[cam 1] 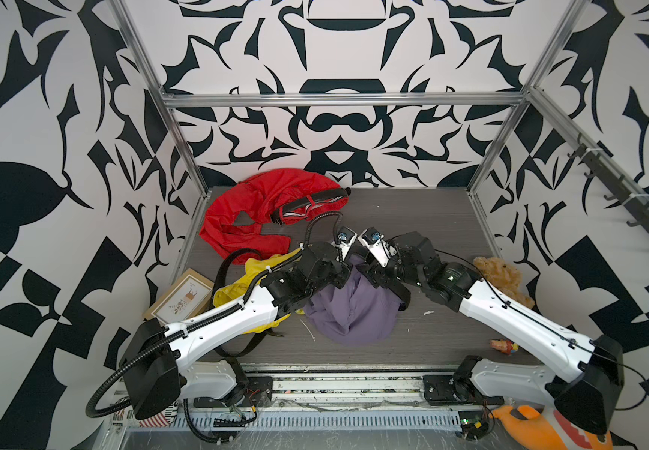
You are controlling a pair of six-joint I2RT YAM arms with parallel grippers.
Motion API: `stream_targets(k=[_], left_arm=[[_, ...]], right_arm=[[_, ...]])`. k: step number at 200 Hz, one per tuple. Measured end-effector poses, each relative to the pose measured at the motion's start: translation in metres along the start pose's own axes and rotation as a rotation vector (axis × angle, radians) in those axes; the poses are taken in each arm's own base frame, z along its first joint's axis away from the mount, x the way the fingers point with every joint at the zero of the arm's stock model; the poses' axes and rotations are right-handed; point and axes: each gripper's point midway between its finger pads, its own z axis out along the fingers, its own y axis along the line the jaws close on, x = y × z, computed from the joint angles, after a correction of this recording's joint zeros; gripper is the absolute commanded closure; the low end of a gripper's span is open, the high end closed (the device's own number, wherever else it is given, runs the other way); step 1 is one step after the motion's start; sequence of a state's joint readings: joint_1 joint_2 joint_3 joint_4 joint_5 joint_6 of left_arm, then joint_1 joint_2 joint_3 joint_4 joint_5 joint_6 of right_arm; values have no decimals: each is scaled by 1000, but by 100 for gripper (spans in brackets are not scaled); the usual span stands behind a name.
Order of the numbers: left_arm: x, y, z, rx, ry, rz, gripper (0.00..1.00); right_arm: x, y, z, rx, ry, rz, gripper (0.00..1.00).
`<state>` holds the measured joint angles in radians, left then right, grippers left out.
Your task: Remove the belt from the trousers
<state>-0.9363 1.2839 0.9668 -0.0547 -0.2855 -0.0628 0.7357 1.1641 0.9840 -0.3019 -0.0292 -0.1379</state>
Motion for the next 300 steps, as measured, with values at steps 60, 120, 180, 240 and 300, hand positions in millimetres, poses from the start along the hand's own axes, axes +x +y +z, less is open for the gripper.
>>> stream_targets(k=[60, 120, 180, 240, 300], left_arm=[[1, 0, 0, 0, 2, -4, 100], [1, 1, -1, -5, 6, -7, 100], [9, -3, -5, 3, -12, -31, 100], [8, 14, -9, 23, -41, -169, 100], [17, 40, -18, 57, -36, -333, 87]], right_arm=[[-10, 4, -6, -26, -55, 16, 38], [-10, 7, -5, -51, -54, 27, 100], [-9, 3, -21, -147, -73, 63, 100], [-10, -2, -38, -221, -100, 85, 100], [-19, 4, -36, -279, -91, 57, 100]])
